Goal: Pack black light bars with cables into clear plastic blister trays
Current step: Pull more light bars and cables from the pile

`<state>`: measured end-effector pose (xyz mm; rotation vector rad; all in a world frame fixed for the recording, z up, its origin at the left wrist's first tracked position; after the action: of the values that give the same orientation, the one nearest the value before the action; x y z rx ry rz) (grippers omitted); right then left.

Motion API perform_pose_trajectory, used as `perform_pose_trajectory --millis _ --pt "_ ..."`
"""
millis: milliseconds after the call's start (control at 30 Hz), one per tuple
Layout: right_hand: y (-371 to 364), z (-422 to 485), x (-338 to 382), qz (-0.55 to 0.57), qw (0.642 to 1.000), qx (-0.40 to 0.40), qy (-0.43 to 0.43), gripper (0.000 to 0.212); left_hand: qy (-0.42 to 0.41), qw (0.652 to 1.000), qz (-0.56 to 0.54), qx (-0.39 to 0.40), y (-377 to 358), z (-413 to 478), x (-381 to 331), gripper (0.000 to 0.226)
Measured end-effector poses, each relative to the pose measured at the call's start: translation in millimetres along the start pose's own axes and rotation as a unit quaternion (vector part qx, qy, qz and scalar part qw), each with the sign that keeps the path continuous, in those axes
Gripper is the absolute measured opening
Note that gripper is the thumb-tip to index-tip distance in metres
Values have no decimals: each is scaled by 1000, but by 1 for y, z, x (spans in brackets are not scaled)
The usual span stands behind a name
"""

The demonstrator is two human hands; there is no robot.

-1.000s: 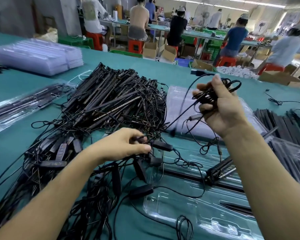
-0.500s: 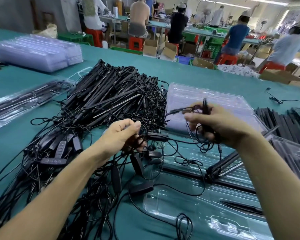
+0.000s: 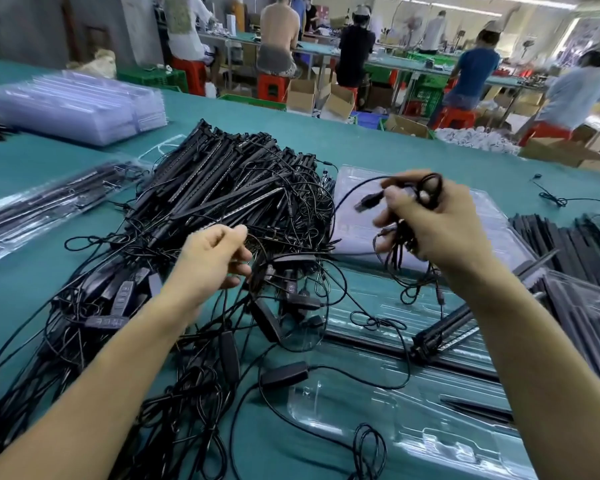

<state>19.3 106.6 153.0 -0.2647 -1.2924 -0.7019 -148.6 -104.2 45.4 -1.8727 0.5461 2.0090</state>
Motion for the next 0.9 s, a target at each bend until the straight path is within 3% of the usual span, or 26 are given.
perform_pose_trajectory --millis 100,200,267,300,367,433,467,533,667,767,900 --pt "34 4 -9 57 993 -100 -29 6 5 996 -71 -50 12 3 2 32" --pt "63 5 -24 20 988 -142 -58 16 6 992 -84 -93 20 5 5 20" --pt "80 5 -37 0 983 -159 -87 17 9 995 -71 -70 17 6 8 12" --pt "84 5 -42 6 982 -160 -98 17 9 999 -42 -29 10 4 10 21" --pt "85 5 -47 43 983 -148 -99 17 -7 990 102 100 -13 -4 15 50" --pt "82 8 -43 85 984 -135 -80 15 -58 922 321 208 -36 -15 23 73" --pt "83 9 -38 106 983 -135 -68 15 -89 880 411 220 -43 -17 28 77" --pt "94 12 -25 163 974 -151 -32 15 -119 843 491 185 -45 -15 32 62" --pt "147 17 -11 239 935 -262 19 23 -170 889 421 65 -22 -5 23 15" --pt "177 18 -11 182 931 -313 40 12 -190 909 371 -13 -1 3 13 22" --pt "174 19 -13 -21 963 -267 15 18 -186 900 391 -51 10 5 12 9"
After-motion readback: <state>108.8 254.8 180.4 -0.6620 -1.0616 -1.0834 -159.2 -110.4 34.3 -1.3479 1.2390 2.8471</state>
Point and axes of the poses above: each hand's wrist, its own z-axis towards the middle knuckle, its own y-axis out of the back of the hand, x = y × z, the point moved 7 cm from there along z, towards the middle knuckle, and after that the axes turned 3 degrees about -y, right-handed, at the moved point
